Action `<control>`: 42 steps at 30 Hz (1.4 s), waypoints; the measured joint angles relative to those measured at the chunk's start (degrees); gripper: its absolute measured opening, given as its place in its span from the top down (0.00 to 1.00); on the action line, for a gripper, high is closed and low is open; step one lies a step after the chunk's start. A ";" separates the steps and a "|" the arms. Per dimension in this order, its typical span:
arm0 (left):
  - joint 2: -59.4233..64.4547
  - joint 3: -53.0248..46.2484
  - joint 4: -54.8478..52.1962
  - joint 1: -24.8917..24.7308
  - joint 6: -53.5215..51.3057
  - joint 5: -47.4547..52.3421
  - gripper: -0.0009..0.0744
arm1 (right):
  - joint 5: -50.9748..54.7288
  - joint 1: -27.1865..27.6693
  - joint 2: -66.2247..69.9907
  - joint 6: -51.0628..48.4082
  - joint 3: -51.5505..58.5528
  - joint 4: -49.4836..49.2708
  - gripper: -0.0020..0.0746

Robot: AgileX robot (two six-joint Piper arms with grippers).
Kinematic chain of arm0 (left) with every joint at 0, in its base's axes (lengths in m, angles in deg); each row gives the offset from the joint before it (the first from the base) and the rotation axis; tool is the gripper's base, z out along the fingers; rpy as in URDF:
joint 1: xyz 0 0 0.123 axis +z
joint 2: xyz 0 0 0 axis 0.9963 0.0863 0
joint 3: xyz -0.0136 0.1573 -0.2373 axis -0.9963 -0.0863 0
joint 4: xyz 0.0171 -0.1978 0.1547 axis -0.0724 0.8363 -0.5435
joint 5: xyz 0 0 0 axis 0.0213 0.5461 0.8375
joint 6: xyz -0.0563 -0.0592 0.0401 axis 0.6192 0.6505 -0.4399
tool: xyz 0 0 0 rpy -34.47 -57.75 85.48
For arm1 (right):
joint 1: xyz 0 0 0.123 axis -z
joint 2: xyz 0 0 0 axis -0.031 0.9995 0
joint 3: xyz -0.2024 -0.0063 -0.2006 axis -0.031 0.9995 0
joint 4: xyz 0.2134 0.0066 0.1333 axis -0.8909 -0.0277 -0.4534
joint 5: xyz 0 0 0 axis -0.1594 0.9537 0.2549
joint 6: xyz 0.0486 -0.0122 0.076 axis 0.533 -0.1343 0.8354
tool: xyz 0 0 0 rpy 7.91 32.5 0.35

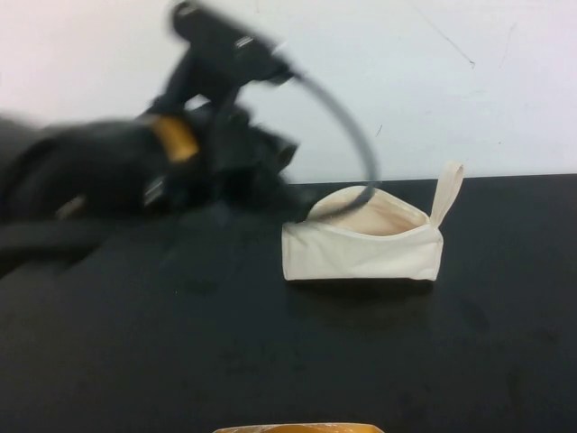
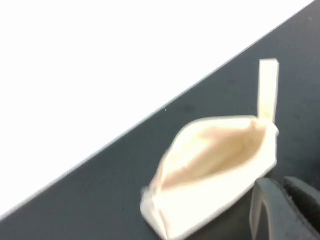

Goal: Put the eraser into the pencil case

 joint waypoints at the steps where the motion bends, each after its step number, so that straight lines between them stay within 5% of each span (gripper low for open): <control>1: -2.81 -2.63 -0.09 0.00 0.46 0.01 0.98 | 0.00 0.00 0.00 0.00 0.00 0.00 0.98; 10: -25.35 -22.37 -0.09 0.00 2.69 1.00 0.98 | 0.00 0.00 0.00 0.00 0.00 0.00 0.98; 24: -53.47 -35.94 -0.09 0.00 6.40 7.94 0.98 | 0.00 0.00 0.00 0.00 0.00 0.00 0.98; 35: -58.34 -37.45 -0.17 0.00 6.73 24.72 0.98 | 0.00 0.00 0.00 0.00 0.00 0.00 0.98; 42: -58.34 -37.84 -5.97 0.00 9.12 26.69 0.98 | 0.00 0.00 0.00 0.00 0.00 0.00 0.98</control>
